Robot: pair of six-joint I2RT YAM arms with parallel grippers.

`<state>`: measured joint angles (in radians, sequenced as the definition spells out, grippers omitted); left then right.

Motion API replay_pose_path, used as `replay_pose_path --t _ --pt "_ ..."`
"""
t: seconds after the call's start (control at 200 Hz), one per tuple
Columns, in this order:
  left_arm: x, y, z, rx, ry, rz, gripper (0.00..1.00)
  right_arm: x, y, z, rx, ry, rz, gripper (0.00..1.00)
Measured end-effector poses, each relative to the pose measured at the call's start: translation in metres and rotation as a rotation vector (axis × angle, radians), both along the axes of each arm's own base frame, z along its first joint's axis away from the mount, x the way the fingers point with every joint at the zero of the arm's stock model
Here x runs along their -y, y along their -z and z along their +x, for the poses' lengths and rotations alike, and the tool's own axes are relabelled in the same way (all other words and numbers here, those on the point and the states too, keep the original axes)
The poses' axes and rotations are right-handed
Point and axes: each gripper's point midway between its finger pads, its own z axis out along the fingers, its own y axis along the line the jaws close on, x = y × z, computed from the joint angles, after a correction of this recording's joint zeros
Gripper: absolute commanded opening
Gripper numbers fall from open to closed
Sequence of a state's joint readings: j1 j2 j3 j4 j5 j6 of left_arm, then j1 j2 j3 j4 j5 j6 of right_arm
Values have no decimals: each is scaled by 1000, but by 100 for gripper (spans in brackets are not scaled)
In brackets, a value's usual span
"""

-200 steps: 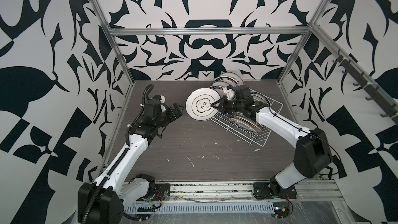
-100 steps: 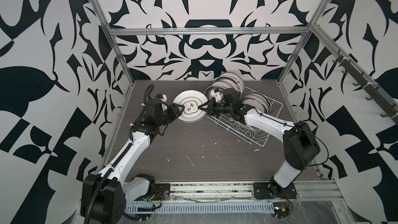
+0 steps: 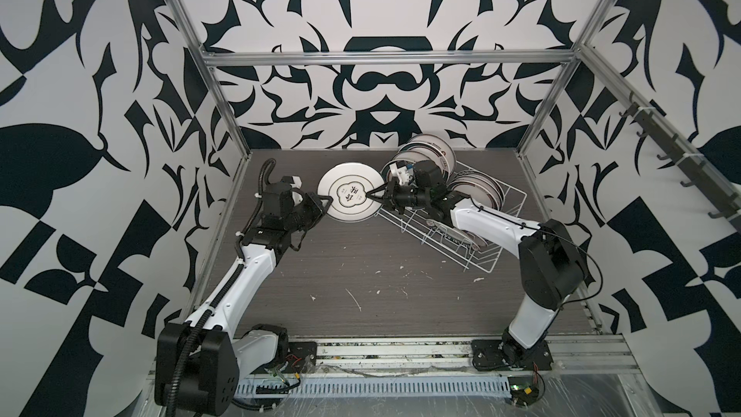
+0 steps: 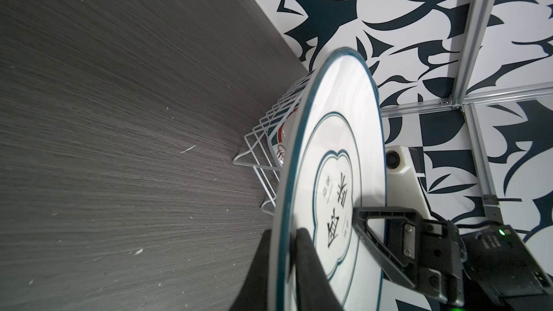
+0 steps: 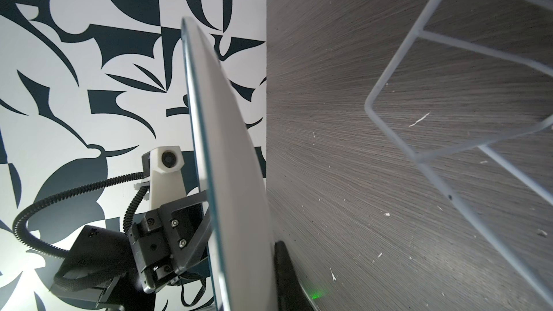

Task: Unload the plates from the dish rack
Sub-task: Place a plate at the middle-left of the table.

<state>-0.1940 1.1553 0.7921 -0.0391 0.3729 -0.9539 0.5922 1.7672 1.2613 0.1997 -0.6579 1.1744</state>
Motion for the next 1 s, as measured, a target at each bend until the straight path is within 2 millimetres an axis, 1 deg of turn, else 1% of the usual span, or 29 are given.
replay_pose_path --t 0.085,0.155,0.21,0.275,0.35,0.42,0.555,0.695,0.775,0.87,1.0 --pt "-1 -2 0 12 8 -1 0 -3 6 -1 -8 -4 -20 31" --pt "-5 -2 0 10 8 3 0 -6 13 -2 -12 -14 -50 39" --pt "-10 0 -1 4 4 8 0 -6 16 -3 -11 -20 -85 42" --pt "-17 2 -3 -12 -6 10 0 -5 14 -2 15 -23 -137 44" --pt "-29 0 -6 -14 -25 14 0 -3 8 1 65 -21 -207 47" --pt "-47 0 -9 -22 -66 32 0 4 0 7 126 -10 -284 47" --pt "-82 4 -14 -45 -163 73 0 25 -20 21 265 16 -462 48" --pt "-112 19 -18 -105 -250 132 0 55 -32 28 382 17 -679 48" --pt "-124 27 -20 -138 -287 154 0 76 -33 31 441 22 -819 48" --pt "-138 38 -18 -176 -327 176 0 101 -29 33 490 17 -977 48" --pt "-154 55 -13 -230 -369 194 0 126 -26 34 538 1 -1132 49"
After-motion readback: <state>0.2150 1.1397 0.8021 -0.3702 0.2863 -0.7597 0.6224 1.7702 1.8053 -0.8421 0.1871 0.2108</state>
